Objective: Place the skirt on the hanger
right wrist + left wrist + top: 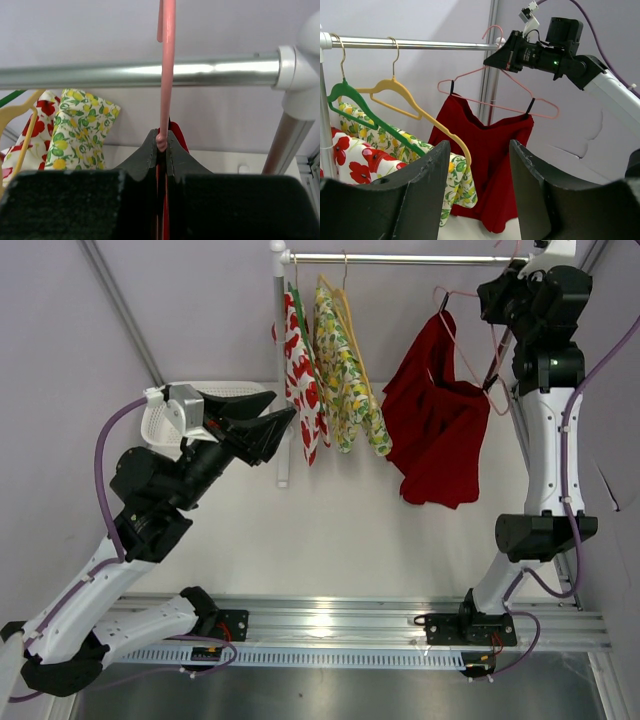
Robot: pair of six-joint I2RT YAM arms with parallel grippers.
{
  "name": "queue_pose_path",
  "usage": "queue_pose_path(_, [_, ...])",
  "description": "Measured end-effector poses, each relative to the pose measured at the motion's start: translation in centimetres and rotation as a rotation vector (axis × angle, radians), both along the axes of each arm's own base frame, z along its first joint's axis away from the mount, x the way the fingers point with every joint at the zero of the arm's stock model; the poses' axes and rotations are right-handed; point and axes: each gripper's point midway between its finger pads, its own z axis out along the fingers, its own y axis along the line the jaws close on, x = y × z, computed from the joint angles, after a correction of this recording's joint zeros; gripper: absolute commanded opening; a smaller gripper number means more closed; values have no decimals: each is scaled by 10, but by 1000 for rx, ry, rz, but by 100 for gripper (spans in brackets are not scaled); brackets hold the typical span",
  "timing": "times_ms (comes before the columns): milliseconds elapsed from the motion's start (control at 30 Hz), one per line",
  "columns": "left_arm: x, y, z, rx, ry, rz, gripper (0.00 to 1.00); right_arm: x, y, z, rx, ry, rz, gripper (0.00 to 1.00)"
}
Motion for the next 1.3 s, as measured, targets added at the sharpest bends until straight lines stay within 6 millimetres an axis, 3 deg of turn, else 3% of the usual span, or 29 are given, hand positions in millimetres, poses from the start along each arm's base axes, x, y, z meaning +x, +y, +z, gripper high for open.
queue_pose_path(200, [1, 0, -1, 16, -13, 9, 56, 26, -2, 1, 15, -34, -15, 0])
queue_pose_path(600, [2, 1, -2, 31, -25, 18, 57, 49, -2, -47, 33, 27, -24, 0])
queue_pose_path(667, [2, 0, -3, 36, -26, 19, 57, 47, -3, -47, 35, 13, -27, 16])
queue_pose_path(700, [2, 0, -4, 38, -25, 18, 57, 43, -3, -46, 39, 11, -30, 36])
queue_pose_path(767, [3, -1, -6, 44, -20, 18, 57, 36, -4, -47, 53, 19, -35, 54])
queue_pose_path(800, [3, -1, -7, 46, -19, 18, 58, 31, -4, -45, 58, 18, -38, 69])
queue_pose_path(867, [4, -1, -10, 55, -18, 20, 58, 23, -5, -40, 70, 14, -43, 80])
queue_pose_path(933, [4, -1, -14, 66, -17, 24, 58, 11, -9, -32, 75, 5, -54, 99])
queue_pose_path(1100, [4, 1, -23, 98, -11, 35, 58, -29, -35, -13, 99, -12, -124, 99])
queue_pose_path(1200, [6, 7, -29, 115, 1, 63, 59, -72, -54, -11, 135, -6, -174, 99])
queue_pose_path(1300, [8, 15, -49, 144, 36, 104, 59, -125, -60, -25, 170, 4, -208, 99])
